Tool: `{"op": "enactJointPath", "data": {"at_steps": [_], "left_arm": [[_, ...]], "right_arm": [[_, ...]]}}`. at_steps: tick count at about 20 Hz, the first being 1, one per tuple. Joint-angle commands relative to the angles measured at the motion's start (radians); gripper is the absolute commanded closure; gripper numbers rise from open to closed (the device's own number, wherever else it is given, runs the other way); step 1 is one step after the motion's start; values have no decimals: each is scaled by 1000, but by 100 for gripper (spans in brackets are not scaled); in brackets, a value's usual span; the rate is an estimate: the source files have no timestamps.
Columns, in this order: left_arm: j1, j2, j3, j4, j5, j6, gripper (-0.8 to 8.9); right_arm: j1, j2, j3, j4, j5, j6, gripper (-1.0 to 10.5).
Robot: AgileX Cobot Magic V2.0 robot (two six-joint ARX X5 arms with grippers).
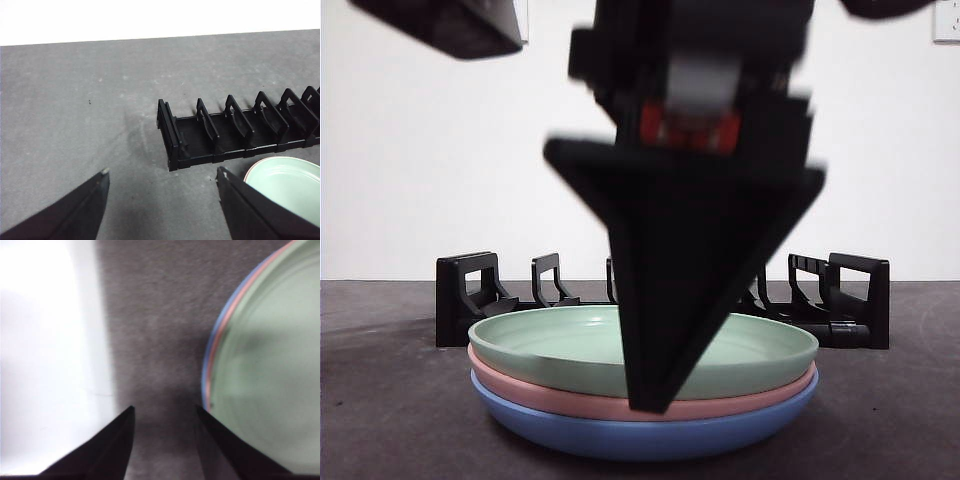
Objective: Place the plate
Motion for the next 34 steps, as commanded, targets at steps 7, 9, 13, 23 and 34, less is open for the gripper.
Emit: {"op": "enactJointPath", "data": {"at_steps": [7,9,13,23,34], "left_arm": [[-3,76,18,53,3,-28,473],[-3,110,18,99,10,-31,473],[-3,172,18,213,10,-30,473],[-3,193,18,225,24,-27,806],[-4,188,18,221,24,-24,806]], "right_arm": [[-355,-350,50,218,100,24,742],[-542,-383,50,230,84,11,741],[-860,-393,50,292,9,0,740],[-1015,-397,50,240,-118,26,928],[-1015,-399,50,295,-116,26,928]]}}
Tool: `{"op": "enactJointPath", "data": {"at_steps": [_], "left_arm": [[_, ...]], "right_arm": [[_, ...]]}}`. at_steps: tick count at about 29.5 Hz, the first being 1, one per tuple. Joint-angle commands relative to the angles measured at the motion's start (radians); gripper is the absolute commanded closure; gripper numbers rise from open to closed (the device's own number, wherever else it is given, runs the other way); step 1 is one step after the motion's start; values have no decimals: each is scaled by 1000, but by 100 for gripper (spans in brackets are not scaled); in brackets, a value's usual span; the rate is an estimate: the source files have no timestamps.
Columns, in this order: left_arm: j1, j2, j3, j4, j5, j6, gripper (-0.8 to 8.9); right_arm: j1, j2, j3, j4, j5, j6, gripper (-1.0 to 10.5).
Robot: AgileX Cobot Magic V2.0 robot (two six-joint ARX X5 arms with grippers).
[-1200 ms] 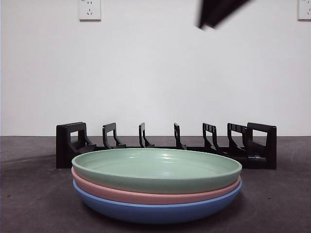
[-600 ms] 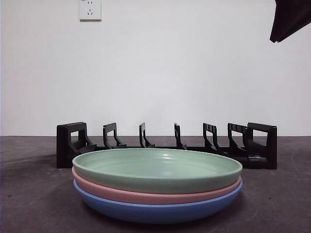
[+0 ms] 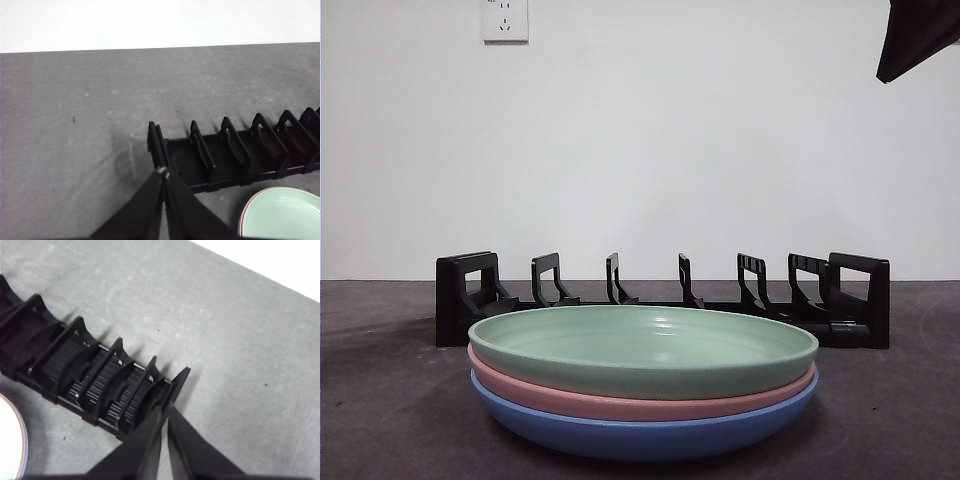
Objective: Place the plate
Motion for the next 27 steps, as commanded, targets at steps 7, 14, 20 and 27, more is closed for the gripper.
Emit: {"op": "enactJointPath", "data": {"at_steps": [7,14,20,27], "left_arm": [[84,-196,-307,273,-30,72,805],[251,-545,-753,444,-22,10,806],[294,-695,-896,464,-22,3,806],[298,-706,-913,402,-18,-42,805]], "right_arm": [[3,3,7,62,1,17,928],[3,3,7,105,0,17,928],[3,2,7,107,0,17,928],[3,2,7,112,0,17,928]]}}
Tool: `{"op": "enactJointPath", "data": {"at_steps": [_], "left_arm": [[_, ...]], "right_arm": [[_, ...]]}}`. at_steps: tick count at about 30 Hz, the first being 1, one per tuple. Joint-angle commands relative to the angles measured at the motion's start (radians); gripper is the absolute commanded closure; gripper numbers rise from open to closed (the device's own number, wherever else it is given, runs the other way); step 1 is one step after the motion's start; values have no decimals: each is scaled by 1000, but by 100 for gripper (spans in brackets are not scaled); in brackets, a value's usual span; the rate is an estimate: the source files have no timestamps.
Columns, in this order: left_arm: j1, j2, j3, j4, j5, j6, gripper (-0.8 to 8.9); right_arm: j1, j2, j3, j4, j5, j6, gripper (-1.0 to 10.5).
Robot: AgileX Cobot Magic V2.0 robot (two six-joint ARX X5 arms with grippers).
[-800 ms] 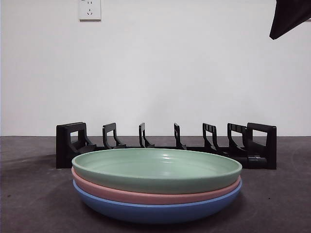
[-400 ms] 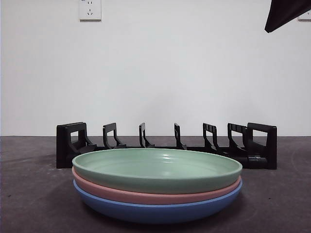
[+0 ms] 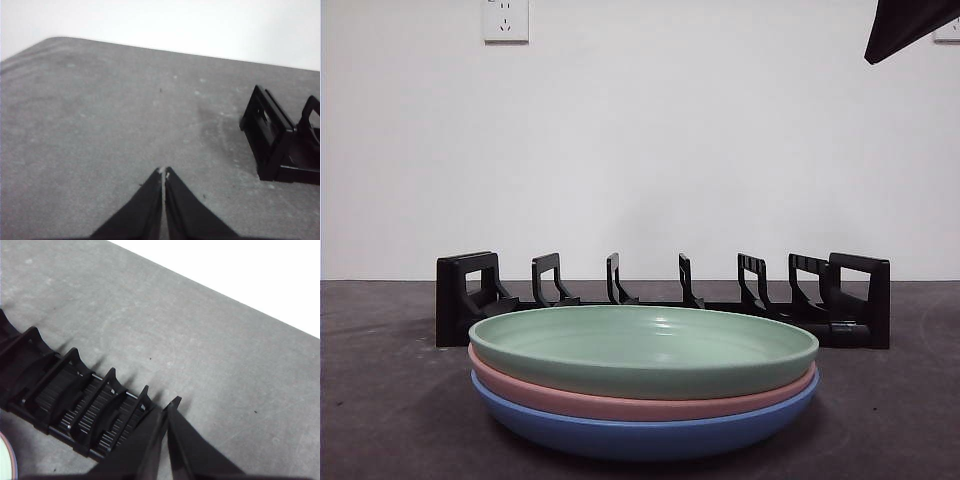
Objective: Place the plate
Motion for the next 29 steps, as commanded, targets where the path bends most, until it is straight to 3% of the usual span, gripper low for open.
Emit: {"op": "enactJointPath", "data": {"at_steps": [1,8,13,16,20,25,29], "left_arm": [[1,0,-18,-7,1,-13,806],[1,0,-18,-7,1,-13,806],[1,0,-18,-7,1,-13,805],[1,-1,-18,-7,1,-13,806],[1,-2,-18,-6,1,-13,806],[1,-2,-18,-6,1,-13,805],[1,-2,-18,-6,1,-13,806]], "right_arm": [[3,4,7,11,0,17,928],[8,2,7,11,3,17,928],[5,-48,-7,48,58,-40,928],[-11,-171,-180,200,70,-16,928],[-68,-496,-598,435,125,58,928],[-117,-865,-913,442,146,142,928],[-161,-1066,-1041,428,166,154,928]]}}
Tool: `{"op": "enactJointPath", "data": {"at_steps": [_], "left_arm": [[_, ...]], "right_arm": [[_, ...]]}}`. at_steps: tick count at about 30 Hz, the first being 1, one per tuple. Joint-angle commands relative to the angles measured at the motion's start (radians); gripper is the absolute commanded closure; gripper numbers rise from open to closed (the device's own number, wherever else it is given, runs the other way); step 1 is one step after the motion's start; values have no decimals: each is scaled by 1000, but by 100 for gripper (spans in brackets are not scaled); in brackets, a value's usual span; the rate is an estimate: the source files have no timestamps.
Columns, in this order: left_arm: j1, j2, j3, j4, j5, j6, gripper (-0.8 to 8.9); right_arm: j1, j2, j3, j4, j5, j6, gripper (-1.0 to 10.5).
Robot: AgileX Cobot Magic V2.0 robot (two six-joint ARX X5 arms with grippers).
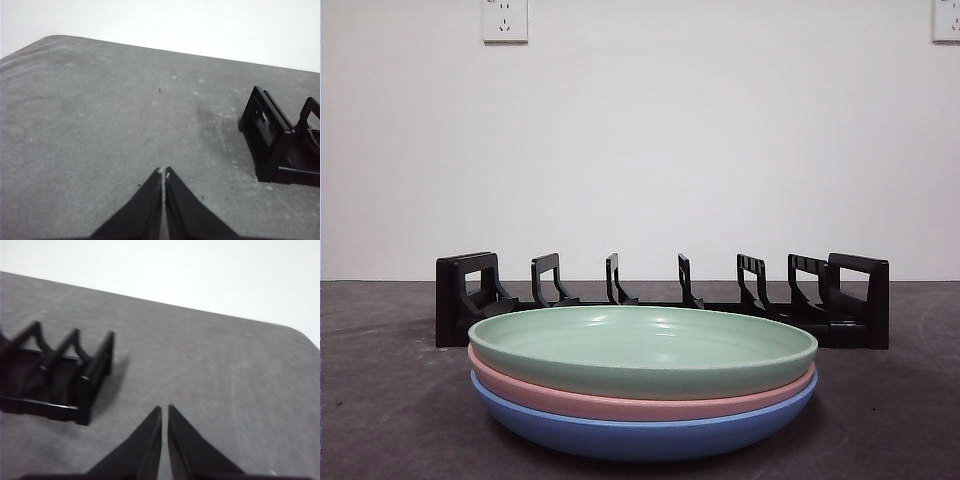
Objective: Place the plate
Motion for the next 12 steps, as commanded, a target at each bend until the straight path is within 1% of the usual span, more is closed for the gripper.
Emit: {"op": "enactJointPath", "data": {"at_steps": [1,5,7,12], "left_arm": [[1,-1,-18,-6,0,-5,806],[1,-1,-18,-6,0,-5,805],[1,-1,-18,-6,0,-5,805],[1,-3,-18,-5,0,-5,806]], "right_arm": [[-26,-112,-49,18,6,50,928],[-46,-183,-121,28,5,71,928],[-51,-180,-130,4,6,84,928],[-51,-180,-130,-21,5,84,928]]}}
